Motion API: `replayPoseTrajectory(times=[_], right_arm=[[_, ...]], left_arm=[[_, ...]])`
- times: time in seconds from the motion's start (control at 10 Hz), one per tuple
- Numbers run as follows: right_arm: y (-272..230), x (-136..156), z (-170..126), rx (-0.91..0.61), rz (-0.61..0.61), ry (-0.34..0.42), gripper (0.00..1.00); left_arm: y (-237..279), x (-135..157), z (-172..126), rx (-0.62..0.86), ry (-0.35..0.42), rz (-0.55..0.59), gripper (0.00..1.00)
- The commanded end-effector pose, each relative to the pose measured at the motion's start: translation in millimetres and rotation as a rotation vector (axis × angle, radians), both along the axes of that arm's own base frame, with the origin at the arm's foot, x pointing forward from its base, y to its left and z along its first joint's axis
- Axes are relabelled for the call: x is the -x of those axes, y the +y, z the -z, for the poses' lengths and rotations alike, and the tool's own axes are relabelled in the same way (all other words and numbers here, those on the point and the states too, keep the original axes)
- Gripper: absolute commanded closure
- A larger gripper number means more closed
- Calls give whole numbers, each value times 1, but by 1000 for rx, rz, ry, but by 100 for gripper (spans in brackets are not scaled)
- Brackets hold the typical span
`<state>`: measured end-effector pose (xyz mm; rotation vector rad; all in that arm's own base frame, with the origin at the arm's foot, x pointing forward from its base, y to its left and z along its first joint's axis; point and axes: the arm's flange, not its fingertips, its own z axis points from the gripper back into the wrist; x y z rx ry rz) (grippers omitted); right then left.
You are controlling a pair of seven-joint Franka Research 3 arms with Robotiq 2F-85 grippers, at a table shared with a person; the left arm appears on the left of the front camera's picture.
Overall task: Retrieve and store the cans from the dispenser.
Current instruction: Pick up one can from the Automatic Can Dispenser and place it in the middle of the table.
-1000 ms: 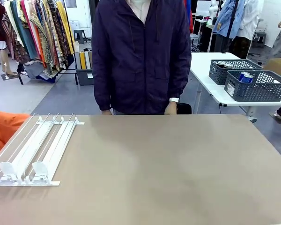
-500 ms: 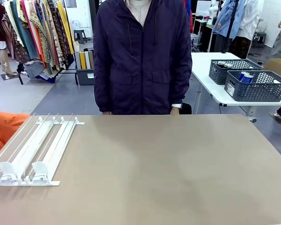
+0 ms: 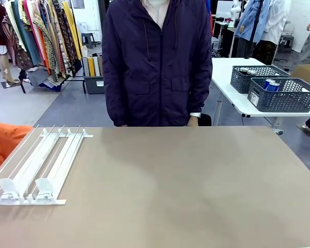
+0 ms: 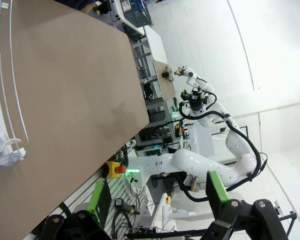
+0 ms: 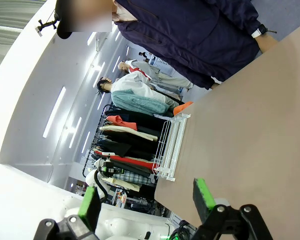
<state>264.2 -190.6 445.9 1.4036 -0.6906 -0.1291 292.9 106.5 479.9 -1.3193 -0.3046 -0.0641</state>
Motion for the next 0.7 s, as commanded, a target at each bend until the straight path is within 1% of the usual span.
replayPoseTrajectory(times=[0.0, 0.6], right_arm=[[1, -4, -6, -19, 13, -18, 0], [1, -4, -6, -19, 13, -18, 0]], left_arm=[[-1, 0, -3, 17, -13, -5, 0], [-1, 0, -3, 17, -13, -5, 0]])
